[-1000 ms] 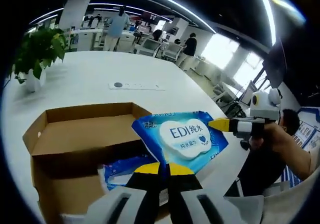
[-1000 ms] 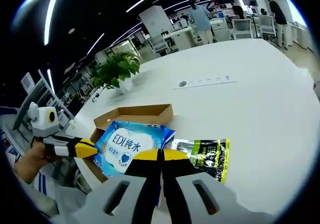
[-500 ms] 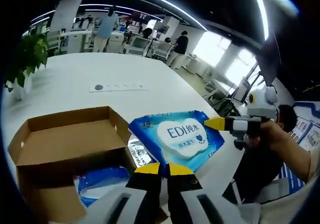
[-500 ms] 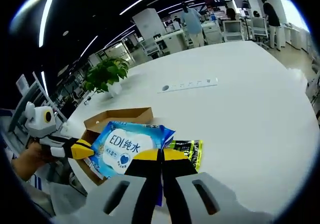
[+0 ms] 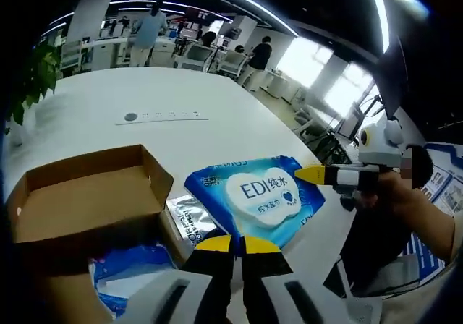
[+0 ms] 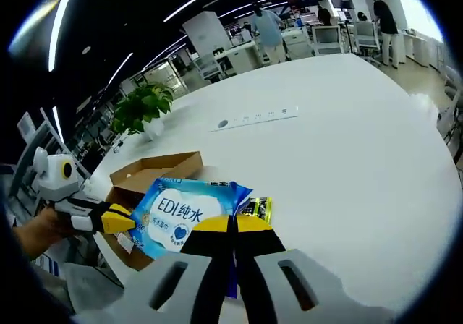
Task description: Operate the shoe box by opening the lid, removing the specified soft item, and placing it in the target area until the item is outside and the box remains undamaged.
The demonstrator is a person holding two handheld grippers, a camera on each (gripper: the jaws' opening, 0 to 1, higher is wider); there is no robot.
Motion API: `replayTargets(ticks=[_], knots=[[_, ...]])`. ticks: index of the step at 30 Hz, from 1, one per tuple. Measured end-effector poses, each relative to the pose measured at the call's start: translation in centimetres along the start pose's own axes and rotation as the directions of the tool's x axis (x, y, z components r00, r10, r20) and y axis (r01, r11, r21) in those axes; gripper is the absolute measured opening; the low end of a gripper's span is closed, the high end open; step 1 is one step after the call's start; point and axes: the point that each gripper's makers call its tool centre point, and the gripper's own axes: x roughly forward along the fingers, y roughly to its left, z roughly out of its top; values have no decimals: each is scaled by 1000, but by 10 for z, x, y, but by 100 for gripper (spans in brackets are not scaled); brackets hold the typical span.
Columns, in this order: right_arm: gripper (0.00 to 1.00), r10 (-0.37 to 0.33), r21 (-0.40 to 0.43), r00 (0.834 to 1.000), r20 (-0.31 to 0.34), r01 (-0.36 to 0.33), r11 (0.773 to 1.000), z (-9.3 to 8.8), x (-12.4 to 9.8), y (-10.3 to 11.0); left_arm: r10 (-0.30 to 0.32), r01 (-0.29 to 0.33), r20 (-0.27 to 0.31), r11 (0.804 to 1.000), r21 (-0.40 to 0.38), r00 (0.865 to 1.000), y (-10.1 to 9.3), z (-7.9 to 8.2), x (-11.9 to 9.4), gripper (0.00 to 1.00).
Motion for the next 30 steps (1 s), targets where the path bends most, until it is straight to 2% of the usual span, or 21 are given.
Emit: replayTargets(ticks=[13,30], knots=[[0,-7,12,1000,-27,7,1000,-12,36,-17,41,-40,-56,999,15,998,17,-1,21,2],[0,-4,52,999,-40,6,999,-36,74,-27,98,-86,-113,990,108,989,32,-5,33,2]])
